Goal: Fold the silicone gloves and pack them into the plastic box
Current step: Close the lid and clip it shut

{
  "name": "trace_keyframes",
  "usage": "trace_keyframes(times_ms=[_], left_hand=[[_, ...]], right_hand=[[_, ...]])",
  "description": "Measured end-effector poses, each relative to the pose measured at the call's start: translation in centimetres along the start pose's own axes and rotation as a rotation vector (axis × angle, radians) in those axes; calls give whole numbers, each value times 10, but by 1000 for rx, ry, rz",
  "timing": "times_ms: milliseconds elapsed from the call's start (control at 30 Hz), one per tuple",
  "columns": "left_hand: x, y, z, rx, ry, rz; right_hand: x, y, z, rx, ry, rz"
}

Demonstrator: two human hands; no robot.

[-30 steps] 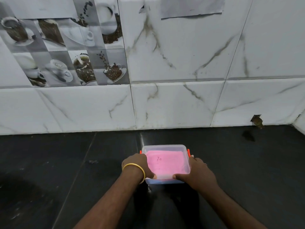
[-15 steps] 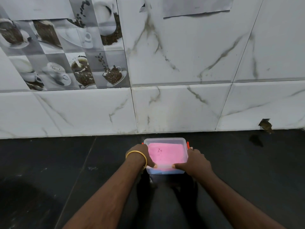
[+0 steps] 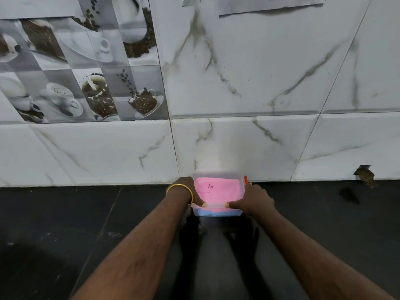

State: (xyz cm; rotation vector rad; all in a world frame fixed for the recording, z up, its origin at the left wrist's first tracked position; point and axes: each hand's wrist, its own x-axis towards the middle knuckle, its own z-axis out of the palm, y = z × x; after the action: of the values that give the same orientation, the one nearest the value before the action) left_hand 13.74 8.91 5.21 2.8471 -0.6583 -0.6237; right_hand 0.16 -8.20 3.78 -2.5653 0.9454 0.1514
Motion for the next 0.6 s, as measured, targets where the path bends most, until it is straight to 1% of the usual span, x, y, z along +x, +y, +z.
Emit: trace_keyframes(times_ms=[133, 367, 600], left_hand=[[16, -2, -4, -10, 1, -4], [26, -1, -6, 41, -7, -19], [21, -8, 5, -42, 34, -21]], right_hand=[[14, -4, -2, 11, 3, -22], [25, -4, -1, -25, -11, -22], [21, 1, 3, 61, -7, -45]])
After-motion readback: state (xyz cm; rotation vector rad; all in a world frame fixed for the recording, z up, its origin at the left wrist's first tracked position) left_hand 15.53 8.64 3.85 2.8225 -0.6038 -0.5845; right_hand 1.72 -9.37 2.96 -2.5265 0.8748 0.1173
